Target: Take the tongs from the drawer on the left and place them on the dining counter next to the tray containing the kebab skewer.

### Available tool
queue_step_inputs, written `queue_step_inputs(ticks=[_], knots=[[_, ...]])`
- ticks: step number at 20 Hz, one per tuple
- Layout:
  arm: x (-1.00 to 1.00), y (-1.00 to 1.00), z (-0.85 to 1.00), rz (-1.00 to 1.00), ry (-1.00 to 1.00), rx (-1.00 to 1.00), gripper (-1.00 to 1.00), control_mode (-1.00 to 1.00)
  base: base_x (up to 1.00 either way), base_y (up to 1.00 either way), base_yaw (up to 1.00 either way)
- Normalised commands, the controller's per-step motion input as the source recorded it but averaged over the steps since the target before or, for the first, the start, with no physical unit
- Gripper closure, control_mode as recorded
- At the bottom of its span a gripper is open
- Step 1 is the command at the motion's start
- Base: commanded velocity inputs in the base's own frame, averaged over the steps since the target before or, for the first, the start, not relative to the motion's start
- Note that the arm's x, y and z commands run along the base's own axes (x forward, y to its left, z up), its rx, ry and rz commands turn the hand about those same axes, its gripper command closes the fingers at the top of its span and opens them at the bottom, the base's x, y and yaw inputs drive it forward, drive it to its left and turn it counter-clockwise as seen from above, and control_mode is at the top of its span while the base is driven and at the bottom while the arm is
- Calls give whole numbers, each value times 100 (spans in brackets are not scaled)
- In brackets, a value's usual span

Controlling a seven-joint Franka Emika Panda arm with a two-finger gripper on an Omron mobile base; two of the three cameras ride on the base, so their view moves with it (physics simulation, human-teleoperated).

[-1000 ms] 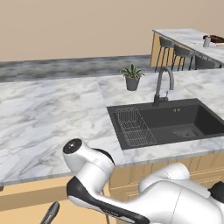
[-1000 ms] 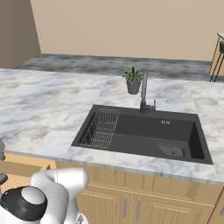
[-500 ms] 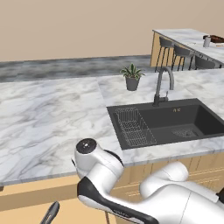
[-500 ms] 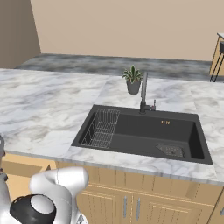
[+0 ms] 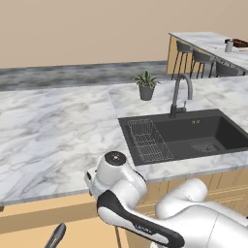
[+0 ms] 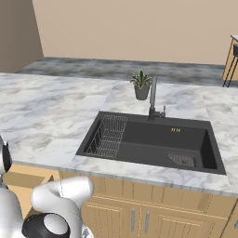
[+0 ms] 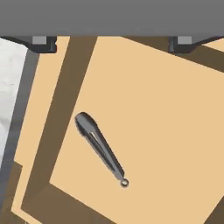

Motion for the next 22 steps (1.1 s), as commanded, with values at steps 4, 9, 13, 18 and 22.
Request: queue_step_inputs(ticks=[4, 9, 13, 18, 22], knots=[[9, 15, 0, 0, 14, 17, -100, -100, 0, 0, 0], [13, 26, 0, 0, 16, 12, -100, -100, 0, 0, 0], [14, 34, 0, 1, 14, 7, -100, -100, 0, 0, 0], [9, 61, -3, 2, 10, 0, -100, -100, 0, 0, 0], [0, 68, -14, 13, 13, -4, -100, -100, 0, 0, 0]])
